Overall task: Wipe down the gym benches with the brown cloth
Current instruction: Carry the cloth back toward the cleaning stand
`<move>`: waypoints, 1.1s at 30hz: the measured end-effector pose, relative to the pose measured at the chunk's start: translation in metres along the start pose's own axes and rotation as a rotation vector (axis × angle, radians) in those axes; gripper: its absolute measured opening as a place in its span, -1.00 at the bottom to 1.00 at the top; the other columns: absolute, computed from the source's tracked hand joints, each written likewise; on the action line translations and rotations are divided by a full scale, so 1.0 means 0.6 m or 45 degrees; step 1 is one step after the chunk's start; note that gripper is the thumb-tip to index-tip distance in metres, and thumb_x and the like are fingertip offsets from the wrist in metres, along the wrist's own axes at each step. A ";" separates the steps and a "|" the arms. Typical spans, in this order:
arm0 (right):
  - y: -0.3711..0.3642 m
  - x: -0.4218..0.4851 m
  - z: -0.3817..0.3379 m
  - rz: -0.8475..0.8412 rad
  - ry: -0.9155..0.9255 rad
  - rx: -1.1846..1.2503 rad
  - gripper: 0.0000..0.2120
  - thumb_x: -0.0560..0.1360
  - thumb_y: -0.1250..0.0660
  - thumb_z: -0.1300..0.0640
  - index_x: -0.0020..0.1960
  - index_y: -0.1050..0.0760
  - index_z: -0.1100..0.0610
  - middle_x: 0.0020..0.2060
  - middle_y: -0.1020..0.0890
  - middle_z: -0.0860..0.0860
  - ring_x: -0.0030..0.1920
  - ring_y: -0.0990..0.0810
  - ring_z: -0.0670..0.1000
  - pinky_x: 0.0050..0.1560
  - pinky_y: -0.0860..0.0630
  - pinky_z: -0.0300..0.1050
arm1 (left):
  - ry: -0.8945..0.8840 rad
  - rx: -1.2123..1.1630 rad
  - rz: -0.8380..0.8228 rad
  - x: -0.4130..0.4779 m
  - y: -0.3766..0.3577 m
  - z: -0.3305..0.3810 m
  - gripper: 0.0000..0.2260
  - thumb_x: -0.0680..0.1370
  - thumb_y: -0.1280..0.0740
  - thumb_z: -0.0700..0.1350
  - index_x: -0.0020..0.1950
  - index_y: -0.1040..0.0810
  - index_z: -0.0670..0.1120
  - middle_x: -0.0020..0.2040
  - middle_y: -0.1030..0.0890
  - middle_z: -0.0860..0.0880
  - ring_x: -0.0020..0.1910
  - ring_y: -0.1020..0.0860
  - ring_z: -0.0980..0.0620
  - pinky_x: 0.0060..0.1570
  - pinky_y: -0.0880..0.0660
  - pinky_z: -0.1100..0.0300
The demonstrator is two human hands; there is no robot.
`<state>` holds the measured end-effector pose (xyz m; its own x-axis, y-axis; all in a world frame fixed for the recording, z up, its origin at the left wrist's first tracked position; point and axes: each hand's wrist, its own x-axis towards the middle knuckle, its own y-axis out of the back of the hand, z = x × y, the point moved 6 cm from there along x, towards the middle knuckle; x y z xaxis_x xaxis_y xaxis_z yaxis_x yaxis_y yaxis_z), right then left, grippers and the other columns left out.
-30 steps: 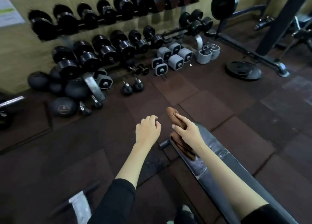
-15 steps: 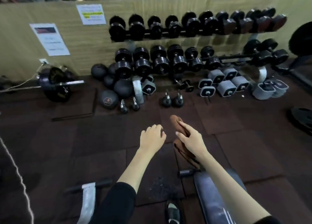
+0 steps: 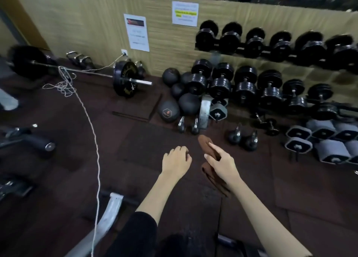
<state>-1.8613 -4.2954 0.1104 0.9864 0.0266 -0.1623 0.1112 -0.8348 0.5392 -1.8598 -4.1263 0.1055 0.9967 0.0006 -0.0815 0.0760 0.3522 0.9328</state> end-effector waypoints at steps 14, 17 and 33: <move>-0.119 0.380 -0.140 -0.220 0.170 -0.088 -0.52 0.50 -0.36 0.00 0.41 -0.39 -0.09 0.33 -0.48 -0.05 0.31 -0.44 -0.04 0.30 -0.36 -0.15 | 0.284 -0.110 0.144 0.343 0.075 -0.173 -0.75 0.59 -0.14 -0.02 0.22 -0.46 -0.01 0.17 -0.52 0.03 0.16 -0.47 -0.02 0.09 -0.36 0.06; -0.147 0.462 -0.180 -0.241 0.214 -0.083 -0.52 0.50 -0.36 0.00 0.40 -0.39 -0.10 0.31 -0.50 -0.04 0.30 -0.45 -0.04 0.27 -0.35 -0.19 | 0.319 -0.094 0.178 0.413 0.100 -0.214 -0.75 0.58 -0.15 -0.03 0.22 -0.47 -0.02 0.17 -0.52 0.03 0.16 -0.47 -0.02 0.08 -0.37 0.06; -0.364 0.873 -0.372 -0.605 0.476 -0.101 -0.51 0.48 -0.41 0.01 0.38 -0.43 -0.07 0.31 -0.51 -0.05 0.31 -0.44 -0.07 0.32 -0.33 -0.20 | 0.681 -0.085 0.425 0.715 0.198 -0.462 -0.75 0.56 -0.17 -0.04 0.20 -0.49 -0.04 0.11 -0.55 0.02 0.10 -0.50 -0.06 0.01 -0.39 0.05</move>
<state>-1.3420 -3.9762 0.0921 0.8008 0.5893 -0.1068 0.5439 -0.6410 0.5415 -1.4312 -3.8247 0.0839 0.8125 0.5823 0.0295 -0.2553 0.3098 0.9159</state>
